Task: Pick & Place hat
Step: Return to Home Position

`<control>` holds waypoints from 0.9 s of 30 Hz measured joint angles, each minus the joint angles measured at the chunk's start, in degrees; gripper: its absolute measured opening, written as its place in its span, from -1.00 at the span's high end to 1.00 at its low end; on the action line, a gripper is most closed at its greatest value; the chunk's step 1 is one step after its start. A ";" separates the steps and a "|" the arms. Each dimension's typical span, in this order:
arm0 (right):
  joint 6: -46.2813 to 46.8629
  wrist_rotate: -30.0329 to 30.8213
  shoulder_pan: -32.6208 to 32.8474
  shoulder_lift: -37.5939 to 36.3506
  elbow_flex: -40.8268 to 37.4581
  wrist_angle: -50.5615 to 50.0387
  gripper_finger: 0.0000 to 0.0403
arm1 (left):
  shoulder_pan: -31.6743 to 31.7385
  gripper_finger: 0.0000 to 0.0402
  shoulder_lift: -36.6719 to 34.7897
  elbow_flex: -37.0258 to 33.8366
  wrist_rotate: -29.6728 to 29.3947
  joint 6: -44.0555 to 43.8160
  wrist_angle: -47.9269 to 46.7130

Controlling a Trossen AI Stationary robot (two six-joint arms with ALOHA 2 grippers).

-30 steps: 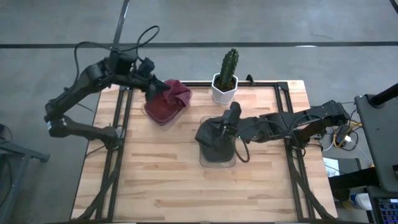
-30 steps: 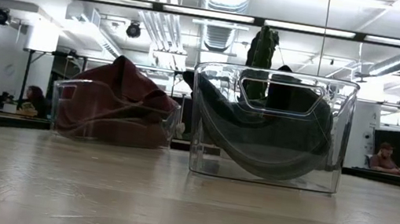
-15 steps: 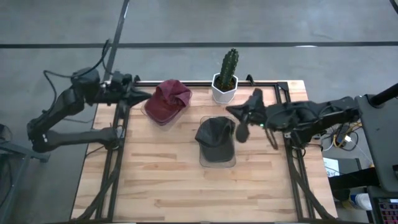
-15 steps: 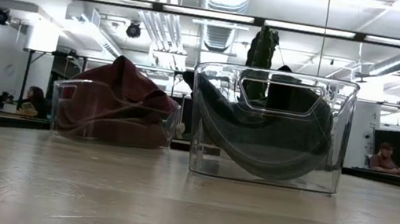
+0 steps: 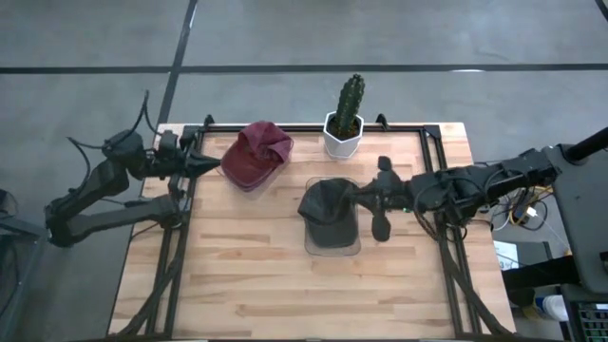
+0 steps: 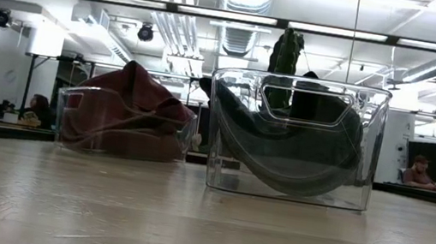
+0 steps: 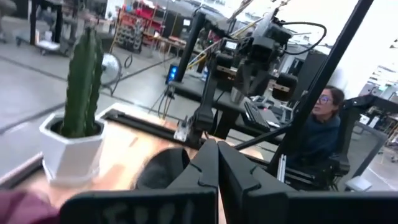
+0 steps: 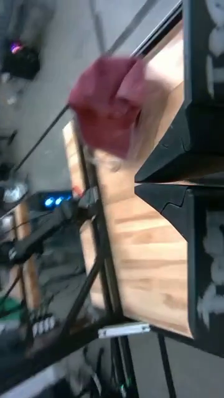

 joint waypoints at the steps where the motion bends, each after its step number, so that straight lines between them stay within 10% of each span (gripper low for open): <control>1: -1.51 -1.21 -0.09 -0.63 -2.55 4.32 0.96 | 0.00 1.00 -0.58 -1.03 -0.02 -0.83 0.05; 12: -7.35 -6.24 -0.52 -17.29 -29.11 28.95 0.96 | -0.22 1.00 -6.03 -11.46 6.31 2.11 10.02; 27: -9.91 -11.10 -0.47 -44.25 -49.42 29.73 0.96 | -0.22 1.00 -10.24 -23.07 4.77 1.65 18.08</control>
